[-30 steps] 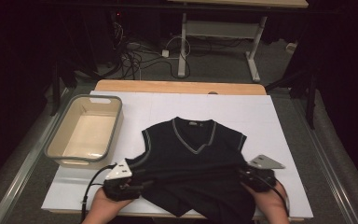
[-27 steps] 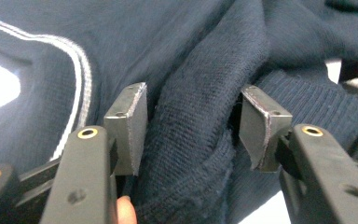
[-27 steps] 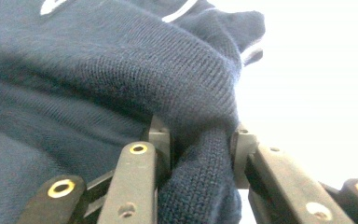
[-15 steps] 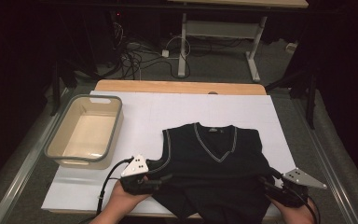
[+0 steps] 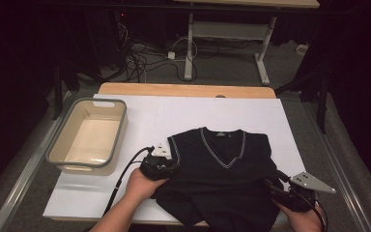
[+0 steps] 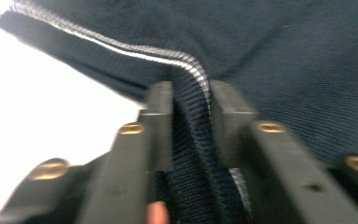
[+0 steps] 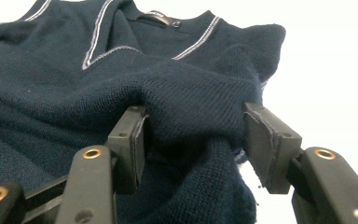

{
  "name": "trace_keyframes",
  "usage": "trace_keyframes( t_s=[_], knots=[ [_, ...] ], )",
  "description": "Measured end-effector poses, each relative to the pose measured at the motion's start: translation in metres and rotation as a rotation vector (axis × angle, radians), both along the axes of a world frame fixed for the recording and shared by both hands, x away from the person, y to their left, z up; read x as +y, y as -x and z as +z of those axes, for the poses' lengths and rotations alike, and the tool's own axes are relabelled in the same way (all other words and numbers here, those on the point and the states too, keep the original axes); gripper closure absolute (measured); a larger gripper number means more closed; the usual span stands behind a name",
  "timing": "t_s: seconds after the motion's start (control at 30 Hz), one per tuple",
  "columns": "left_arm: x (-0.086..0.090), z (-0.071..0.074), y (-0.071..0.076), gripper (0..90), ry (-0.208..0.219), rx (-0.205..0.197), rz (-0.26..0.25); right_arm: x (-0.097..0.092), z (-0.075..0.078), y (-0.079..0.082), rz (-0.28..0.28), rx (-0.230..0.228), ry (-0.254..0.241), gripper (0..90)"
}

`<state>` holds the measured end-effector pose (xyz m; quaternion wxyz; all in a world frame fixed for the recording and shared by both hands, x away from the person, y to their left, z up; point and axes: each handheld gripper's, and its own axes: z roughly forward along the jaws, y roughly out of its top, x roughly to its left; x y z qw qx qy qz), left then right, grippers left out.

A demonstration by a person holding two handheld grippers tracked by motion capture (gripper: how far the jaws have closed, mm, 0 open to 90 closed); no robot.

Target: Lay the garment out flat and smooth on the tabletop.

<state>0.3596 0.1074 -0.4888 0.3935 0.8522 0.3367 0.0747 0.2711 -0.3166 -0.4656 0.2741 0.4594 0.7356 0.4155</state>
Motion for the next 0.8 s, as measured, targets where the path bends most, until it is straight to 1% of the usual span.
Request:
trace_keyframes(
  t_s=[0.07,0.1,0.13,0.17,0.2,0.23,0.27,0.3,0.33,0.4,0.43,0.47,0.5,0.57,0.6,0.67,0.7,0.73,0.8],
  knots=[
    [-0.001,-0.001,0.008,75.4,-0.015,-0.065,0.013,0.003,0.000,-0.002,0.004,0.002,-0.005,45.0],
    [0.000,0.000,0.012,75.9,-0.013,-0.094,0.024,0.006,0.001,-0.004,0.009,0.001,-0.013,45.1],
    [0.004,0.001,0.015,76.1,0.010,-0.111,0.034,0.009,0.001,-0.005,0.015,-0.001,-0.012,45.1],
    [0.011,0.002,0.018,76.1,0.036,-0.119,0.047,0.012,0.002,-0.007,0.025,-0.004,-0.007,45.0],
    [0.018,0.003,0.020,76.1,0.044,-0.137,0.070,0.016,0.002,-0.008,0.036,-0.006,-0.008,44.9],
    [0.026,0.004,0.024,76.1,0.027,-0.168,0.101,0.019,0.003,-0.010,0.049,-0.006,-0.009,44.8],
    [0.034,0.005,0.028,76.2,0.002,-0.194,0.120,0.022,0.003,-0.011,0.064,-0.010,-0.012,44.8],
    [0.042,0.005,0.031,76.1,-0.004,-0.193,0.131,0.025,0.004,-0.013,0.081,-0.010,-0.027,44.4],
    [0.050,0.004,0.034,76.1,0.005,-0.185,0.146,0.028,0.006,-0.014,0.096,-0.007,-0.049,43.7],
    [0.061,-0.001,0.037,75.9,0.015,-0.170,0.167,0.034,0.010,-0.017,0.125,-0.022,-0.083,42.5],
    [0.065,-0.002,0.036,75.8,0.031,-0.148,0.173,0.037,0.014,-0.017,0.137,-0.033,-0.087,42.0],
    [0.066,-0.002,0.035,75.5,0.045,-0.144,0.170,0.041,0.019,-0.017,0.146,-0.048,-0.089,41.7],
    [0.065,-0.002,0.035,75.3,0.044,-0.145,0.168,0.043,0.025,-0.017,0.157,-0.069,-0.093,41.9],
    [0.062,-0.003,0.035,74.5,0.009,-0.146,0.160,0.046,0.038,-0.017,0.170,-0.108,-0.098,44.5],
    [0.060,-0.003,0.036,74.3,-0.005,-0.149,0.156,0.046,0.043,-0.019,0.162,-0.121,-0.090,47.3],
    [0.058,-0.004,0.036,74.3,-0.022,-0.156,0.149,0.044,0.048,-0.025,0.120,-0.144,-0.049,55.2],
    [0.058,-0.004,0.037,74.3,-0.028,-0.161,0.147,0.042,0.046,-0.030,0.090,-0.136,-0.036,58.4],
    [0.057,-0.004,0.037,74.2,-0.033,-0.164,0.144,0.038,0.041,-0.037,0.066,-0.111,-0.036,59.6],
    [0.056,-0.004,0.038,74.2,-0.042,-0.169,0.141,0.031,0.025,-0.051,0.034,-0.033,-0.033,62.8]
  ],
)
